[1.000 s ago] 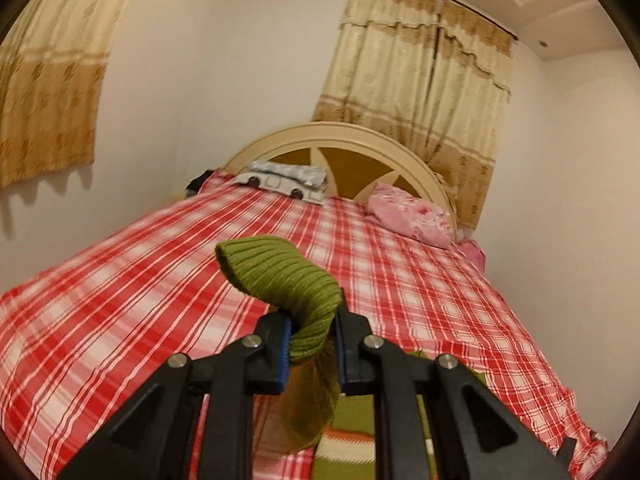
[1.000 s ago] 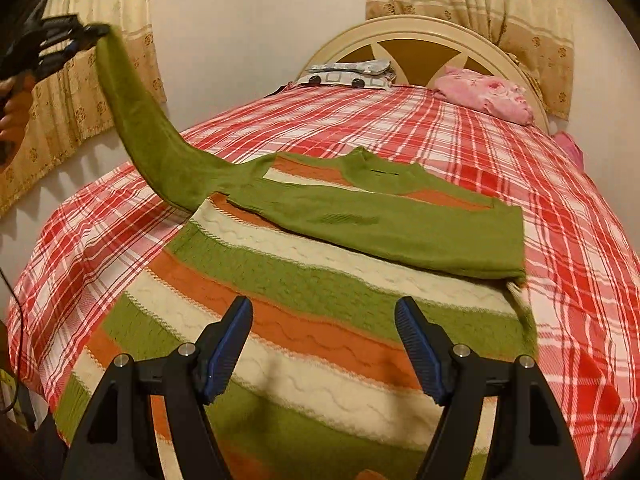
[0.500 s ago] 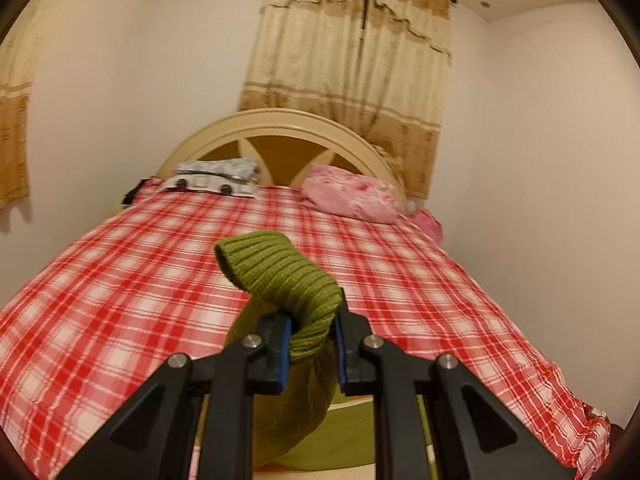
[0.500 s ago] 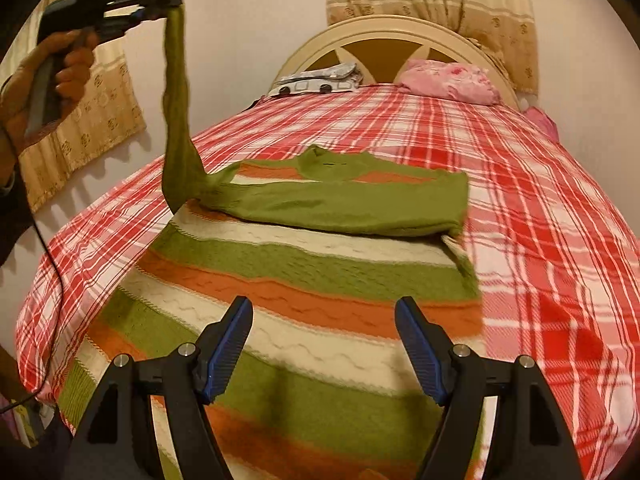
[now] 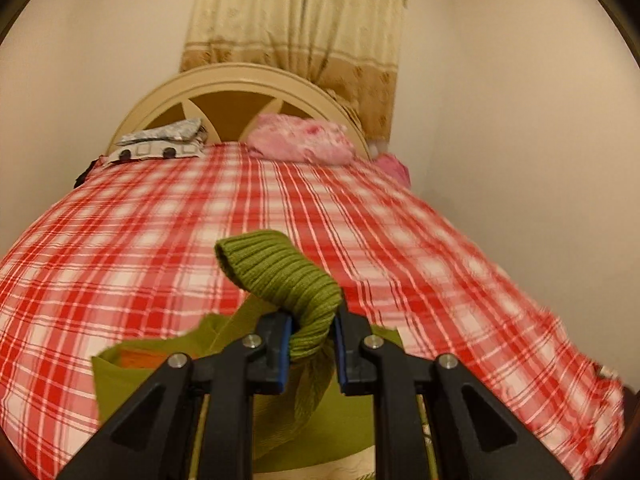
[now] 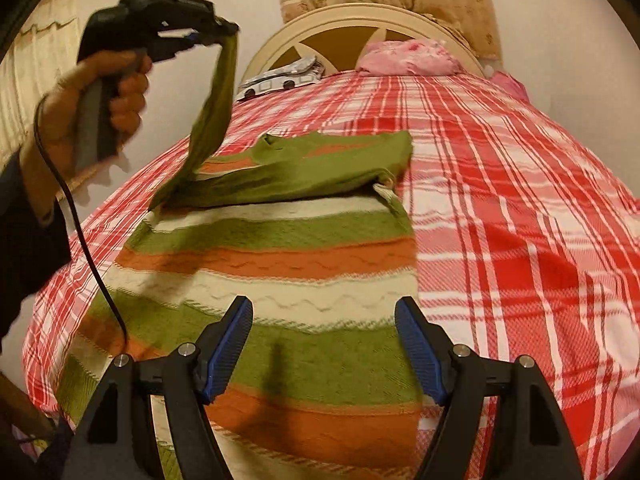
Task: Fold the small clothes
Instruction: 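Lift the held sleeve and lay it across the sweater with the left tool, then release the sleeve from the left tool and withdraw it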
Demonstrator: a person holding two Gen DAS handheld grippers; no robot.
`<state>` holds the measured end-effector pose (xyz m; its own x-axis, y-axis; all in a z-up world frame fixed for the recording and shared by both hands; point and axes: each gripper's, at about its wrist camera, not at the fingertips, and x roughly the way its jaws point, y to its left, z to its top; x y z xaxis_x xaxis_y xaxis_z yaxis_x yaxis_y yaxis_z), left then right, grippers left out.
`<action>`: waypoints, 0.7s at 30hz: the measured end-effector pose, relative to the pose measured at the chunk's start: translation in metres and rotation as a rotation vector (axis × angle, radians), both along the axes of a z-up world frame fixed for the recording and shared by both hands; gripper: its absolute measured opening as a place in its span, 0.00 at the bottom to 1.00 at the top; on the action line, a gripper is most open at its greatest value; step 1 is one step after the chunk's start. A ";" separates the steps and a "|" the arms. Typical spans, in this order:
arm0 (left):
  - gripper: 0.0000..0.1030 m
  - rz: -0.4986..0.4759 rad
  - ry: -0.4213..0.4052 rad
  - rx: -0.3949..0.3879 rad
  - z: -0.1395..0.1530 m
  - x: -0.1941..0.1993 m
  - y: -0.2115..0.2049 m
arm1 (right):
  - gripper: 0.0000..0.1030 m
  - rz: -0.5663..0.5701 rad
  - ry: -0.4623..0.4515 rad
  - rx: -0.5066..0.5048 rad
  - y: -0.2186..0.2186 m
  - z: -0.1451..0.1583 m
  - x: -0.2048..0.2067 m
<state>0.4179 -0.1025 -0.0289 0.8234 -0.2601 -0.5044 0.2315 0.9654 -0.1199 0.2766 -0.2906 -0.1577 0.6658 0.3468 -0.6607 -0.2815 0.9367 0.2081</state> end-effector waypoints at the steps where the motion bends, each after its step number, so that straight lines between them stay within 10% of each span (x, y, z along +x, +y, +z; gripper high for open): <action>1: 0.17 -0.012 0.018 0.005 -0.008 0.002 -0.009 | 0.72 -0.005 0.003 0.006 -0.002 -0.002 0.001; 14: 0.23 -0.081 0.161 0.085 -0.077 0.024 -0.066 | 0.72 -0.015 0.026 0.015 -0.007 -0.010 0.002; 21: 0.60 -0.144 0.134 0.096 -0.073 0.007 -0.067 | 0.72 -0.049 0.068 0.037 -0.014 -0.018 0.008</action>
